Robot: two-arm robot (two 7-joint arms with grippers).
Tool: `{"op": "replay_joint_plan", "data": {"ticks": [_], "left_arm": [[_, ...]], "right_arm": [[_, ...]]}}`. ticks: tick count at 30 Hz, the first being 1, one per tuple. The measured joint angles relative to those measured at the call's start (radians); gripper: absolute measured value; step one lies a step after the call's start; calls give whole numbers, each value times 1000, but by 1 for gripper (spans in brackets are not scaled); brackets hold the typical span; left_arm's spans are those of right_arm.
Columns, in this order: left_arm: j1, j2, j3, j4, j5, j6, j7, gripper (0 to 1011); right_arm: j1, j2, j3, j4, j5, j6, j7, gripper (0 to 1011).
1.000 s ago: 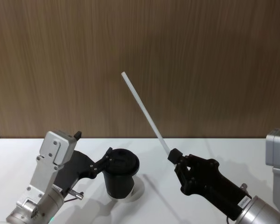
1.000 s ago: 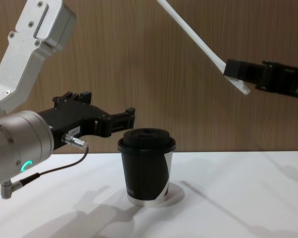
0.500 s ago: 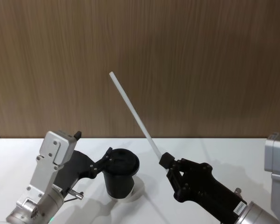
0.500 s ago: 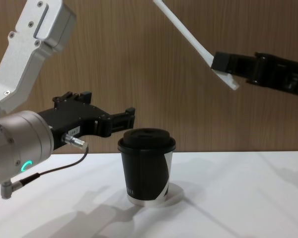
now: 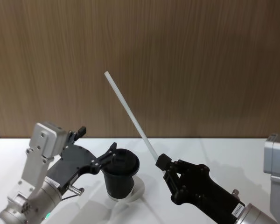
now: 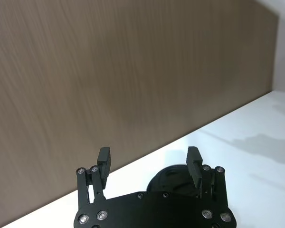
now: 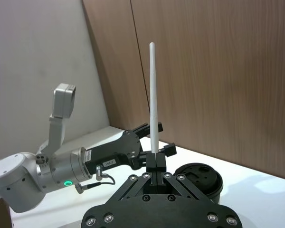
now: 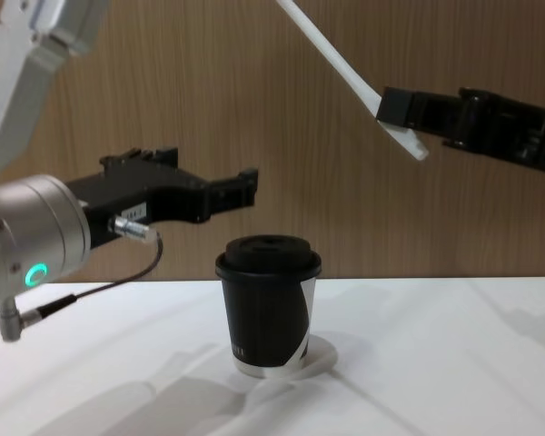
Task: Pick up the straw with one hand, pass it to the other hand, and insert it into the cup.
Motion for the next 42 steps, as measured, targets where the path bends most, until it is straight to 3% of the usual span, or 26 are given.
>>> {"op": "replay_joint_plan", "data": {"ticks": [19, 30, 42], "left_arm": [[5, 28, -75, -77, -242, 20, -221, 1001], [9, 53, -92, -97, -323, 45, -286, 1002], [12, 85, -97, -106, -380, 60, -345, 1002]], "right_arm": [[-2, 1, -3, -4, 3, 0, 2, 4], [-3, 1, -4, -5, 4, 0, 2, 4], [-3, 1, -4, -5, 4, 0, 2, 4]]}}
